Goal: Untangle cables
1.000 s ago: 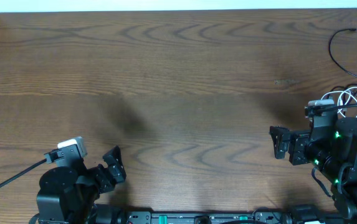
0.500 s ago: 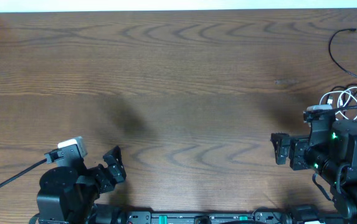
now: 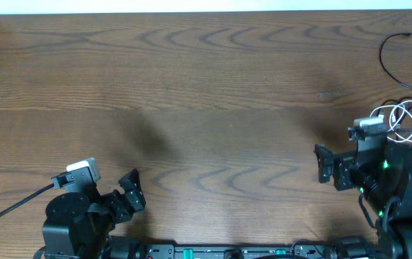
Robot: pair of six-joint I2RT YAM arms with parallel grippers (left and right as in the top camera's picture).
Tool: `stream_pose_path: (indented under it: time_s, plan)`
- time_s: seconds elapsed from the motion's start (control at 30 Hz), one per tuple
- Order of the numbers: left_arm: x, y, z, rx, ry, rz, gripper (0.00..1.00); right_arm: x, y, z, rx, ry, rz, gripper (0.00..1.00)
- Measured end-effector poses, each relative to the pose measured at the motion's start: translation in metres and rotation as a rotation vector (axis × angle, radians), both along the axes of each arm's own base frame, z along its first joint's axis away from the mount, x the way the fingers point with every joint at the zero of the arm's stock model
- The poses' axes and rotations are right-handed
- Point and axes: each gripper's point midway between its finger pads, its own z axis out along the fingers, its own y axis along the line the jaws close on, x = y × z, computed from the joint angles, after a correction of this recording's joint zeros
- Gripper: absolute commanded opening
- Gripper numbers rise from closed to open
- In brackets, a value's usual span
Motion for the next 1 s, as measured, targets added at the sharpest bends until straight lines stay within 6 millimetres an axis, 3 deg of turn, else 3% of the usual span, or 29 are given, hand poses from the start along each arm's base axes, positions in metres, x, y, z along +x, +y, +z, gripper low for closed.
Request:
stream_pose_path:
  time_s: [0.27, 0.5, 0.83, 1.0]
  plan:
    - [0.000, 0.000, 0.000, 0.000, 0.001, 0.000, 0.98, 0.001, -0.001, -0.008, 0.011, -0.262, 0.008, 0.99]
    - [0.000, 0.000, 0.000, 0.000, 0.001, 0.000, 0.98, -0.002, -0.003, -0.022, 0.024, -0.391, -0.004, 0.99]
    - [0.000, 0.000, 0.000, 0.000, 0.001, 0.000, 0.98, 0.002, -0.007, -0.015, 0.045, -0.613, -0.026, 0.99]
    - [0.000, 0.000, 0.000, 0.000, 0.001, 0.000, 0.98, 0.008, -0.011, -0.021, 0.045, -0.662, -0.042, 0.99]
